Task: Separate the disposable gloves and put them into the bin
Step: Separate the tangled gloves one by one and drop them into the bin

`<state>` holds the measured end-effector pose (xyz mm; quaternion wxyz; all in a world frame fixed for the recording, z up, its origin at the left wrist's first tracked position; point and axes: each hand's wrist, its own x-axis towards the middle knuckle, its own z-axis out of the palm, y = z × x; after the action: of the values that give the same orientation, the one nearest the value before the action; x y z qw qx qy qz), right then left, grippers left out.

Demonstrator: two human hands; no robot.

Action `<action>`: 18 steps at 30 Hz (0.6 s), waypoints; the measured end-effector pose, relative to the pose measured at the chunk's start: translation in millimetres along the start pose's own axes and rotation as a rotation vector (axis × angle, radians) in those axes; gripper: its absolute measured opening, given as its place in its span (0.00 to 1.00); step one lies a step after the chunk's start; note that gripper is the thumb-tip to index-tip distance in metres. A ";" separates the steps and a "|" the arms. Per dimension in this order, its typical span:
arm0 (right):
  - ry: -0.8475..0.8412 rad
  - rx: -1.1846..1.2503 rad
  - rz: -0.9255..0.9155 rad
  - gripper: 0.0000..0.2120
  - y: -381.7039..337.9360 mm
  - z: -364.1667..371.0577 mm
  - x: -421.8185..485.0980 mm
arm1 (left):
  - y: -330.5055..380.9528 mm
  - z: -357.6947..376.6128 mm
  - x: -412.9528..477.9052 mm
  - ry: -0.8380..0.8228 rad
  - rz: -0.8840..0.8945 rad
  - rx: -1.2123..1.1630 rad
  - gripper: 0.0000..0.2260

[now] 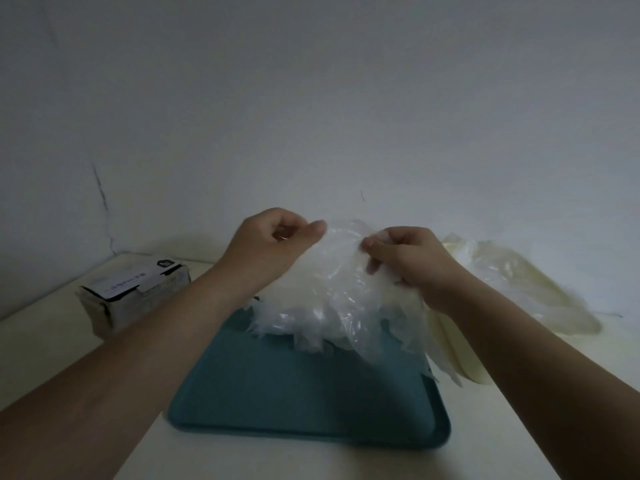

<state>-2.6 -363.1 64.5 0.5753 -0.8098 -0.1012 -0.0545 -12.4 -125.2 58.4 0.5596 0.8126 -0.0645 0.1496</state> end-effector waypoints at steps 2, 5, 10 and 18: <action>0.009 0.048 -0.025 0.10 -5.6 0.9 1.2 | 7.8 18.3 3.3 -0.132 -0.106 -0.001 0.32; 0.011 0.130 -0.044 0.10 -9.4 -1.4 0.9 | 3.3 40.2 5.4 -0.205 -0.179 -0.056 0.28; 0.050 0.141 -0.010 0.08 -7.4 -21.2 5.7 | -15.1 34.3 6.7 -0.286 -0.130 -0.099 0.10; 0.265 0.255 0.008 0.06 1.0 -25.6 19.3 | -45.0 1.5 -0.2 -0.589 -0.174 0.348 0.02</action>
<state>17.2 -385.6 76.0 0.6820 -0.7163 -0.0276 -0.1450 -0.1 -110.2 17.8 0.3808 0.9065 -0.1271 -0.1307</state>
